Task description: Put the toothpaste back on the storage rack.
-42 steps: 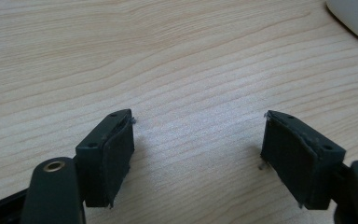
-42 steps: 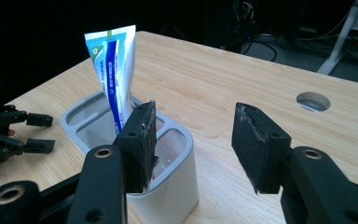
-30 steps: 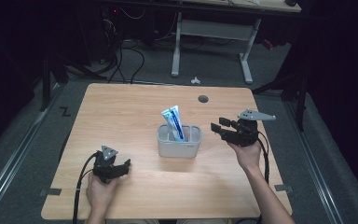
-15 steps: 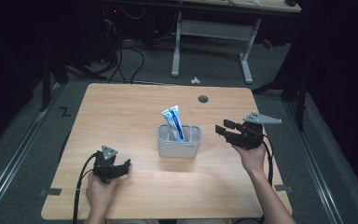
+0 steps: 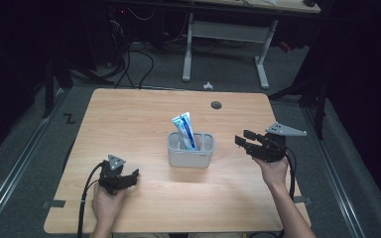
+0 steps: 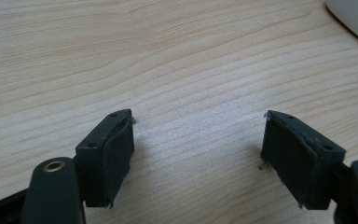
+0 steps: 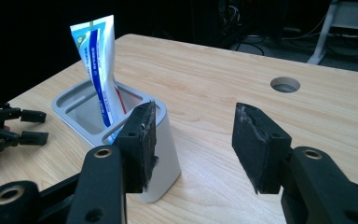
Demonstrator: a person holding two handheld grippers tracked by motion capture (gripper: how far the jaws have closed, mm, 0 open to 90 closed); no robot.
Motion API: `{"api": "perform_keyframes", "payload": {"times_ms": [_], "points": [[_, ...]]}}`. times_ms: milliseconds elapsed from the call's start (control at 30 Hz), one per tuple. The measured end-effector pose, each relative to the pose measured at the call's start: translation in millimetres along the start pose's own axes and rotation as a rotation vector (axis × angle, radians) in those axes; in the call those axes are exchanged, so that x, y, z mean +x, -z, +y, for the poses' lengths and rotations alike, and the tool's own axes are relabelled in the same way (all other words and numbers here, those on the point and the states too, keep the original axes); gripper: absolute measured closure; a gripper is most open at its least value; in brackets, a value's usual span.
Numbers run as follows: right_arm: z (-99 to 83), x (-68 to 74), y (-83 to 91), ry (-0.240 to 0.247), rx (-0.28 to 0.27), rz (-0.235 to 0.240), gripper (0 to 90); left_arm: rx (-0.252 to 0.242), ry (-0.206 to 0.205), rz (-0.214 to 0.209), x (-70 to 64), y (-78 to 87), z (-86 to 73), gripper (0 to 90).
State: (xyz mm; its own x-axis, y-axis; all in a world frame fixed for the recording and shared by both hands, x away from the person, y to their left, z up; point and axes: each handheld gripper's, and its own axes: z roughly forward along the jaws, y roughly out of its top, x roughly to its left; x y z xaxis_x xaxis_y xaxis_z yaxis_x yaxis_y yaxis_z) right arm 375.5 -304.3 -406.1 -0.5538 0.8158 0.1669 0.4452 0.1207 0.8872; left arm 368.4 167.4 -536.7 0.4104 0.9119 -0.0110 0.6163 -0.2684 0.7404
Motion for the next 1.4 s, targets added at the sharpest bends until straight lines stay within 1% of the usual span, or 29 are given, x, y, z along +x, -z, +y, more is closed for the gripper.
{"api": "perform_keyframes", "payload": {"times_ms": [533, 567, 833, 1033, 1133, 1267, 1400], "points": [[-12.7, -7.4, 8.6, -0.026, -0.003, -0.012, 50.0, 0.0, 0.0, 0.0, 0.0, 0.0, 0.0, 25.6], [-13.5, -7.7, 9.2, -0.029, 0.003, -0.014, 49.8, 0.0, 0.0, 0.0, 0.0, 0.0, 0.0, 25.6], [-19.4, -14.6, 17.6, -0.05, -0.01, -0.028, 49.9, 0.0, 0.0, 0.0, 0.0, 0.0, 0.0, 25.6], [-23.8, -18.7, 22.2, -0.057, -0.014, -0.035, 49.8, 0.0, 0.0, 0.0, 0.0, 0.0, 0.0, 25.6], [-25.8, -21.5, 25.2, -0.073, -0.02, -0.039, 49.7, 0.0, 0.0, 0.0, 0.0, 0.0, 0.0, 25.6], [-28.1, -24.7, 28.5, -0.082, -0.03, -0.044, 49.7, 0.0, 0.0, 0.0, 0.0, 0.0, 0.0, 25.6], [-32.5, -27.6, 31.3, -0.093, -0.025, -0.052, 49.8, 0.0, 0.0, 0.0, 0.0, 0.0, 0.0, 25.6]]}}
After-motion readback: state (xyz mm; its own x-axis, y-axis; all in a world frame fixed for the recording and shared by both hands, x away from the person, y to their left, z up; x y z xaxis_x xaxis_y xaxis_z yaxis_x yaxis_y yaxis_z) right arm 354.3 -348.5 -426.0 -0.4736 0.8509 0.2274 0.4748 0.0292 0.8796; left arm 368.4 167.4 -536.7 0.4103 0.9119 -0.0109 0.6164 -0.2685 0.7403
